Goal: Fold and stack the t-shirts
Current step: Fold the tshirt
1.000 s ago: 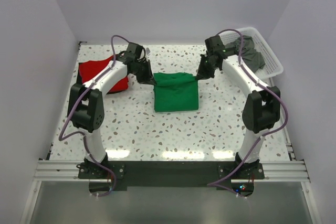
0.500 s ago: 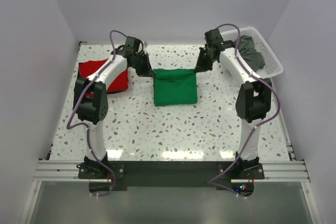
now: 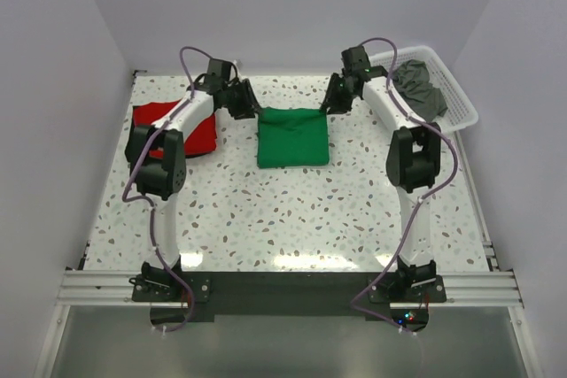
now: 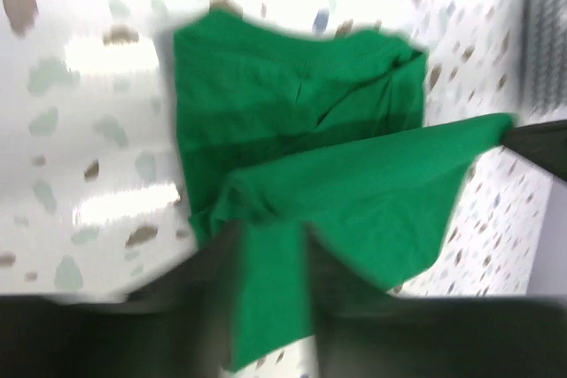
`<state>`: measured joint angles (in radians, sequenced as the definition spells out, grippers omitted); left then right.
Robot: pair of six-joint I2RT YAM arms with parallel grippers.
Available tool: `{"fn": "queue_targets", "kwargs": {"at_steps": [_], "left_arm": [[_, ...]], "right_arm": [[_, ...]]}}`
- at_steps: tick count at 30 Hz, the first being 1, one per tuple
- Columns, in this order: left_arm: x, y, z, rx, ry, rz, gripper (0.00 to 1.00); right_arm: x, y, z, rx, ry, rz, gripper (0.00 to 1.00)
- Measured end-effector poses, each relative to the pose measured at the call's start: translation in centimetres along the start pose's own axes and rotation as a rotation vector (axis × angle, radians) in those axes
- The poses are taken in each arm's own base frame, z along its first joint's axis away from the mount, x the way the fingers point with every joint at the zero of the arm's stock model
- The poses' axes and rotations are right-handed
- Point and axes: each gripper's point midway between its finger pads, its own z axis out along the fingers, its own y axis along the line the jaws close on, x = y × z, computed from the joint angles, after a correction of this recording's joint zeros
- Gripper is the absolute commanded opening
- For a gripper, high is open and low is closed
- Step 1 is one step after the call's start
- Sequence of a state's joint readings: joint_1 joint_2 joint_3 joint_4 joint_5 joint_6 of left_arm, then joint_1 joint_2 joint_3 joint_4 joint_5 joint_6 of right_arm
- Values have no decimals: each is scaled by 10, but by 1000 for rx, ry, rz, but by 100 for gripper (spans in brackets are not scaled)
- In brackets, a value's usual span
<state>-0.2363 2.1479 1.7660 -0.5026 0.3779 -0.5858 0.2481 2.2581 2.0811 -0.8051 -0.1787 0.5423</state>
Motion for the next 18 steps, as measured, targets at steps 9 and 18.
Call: {"fn": "queue_targets", "kwargs": {"at_steps": [9, 18], "left_arm": [[-84, -19, 3, 132, -278, 22, 96], [-31, 4, 4, 125, -202, 23, 93]], "right_arm": [[-57, 17, 26, -120, -172, 29, 79], [-39, 24, 4, -201, -178, 2, 72]]}}
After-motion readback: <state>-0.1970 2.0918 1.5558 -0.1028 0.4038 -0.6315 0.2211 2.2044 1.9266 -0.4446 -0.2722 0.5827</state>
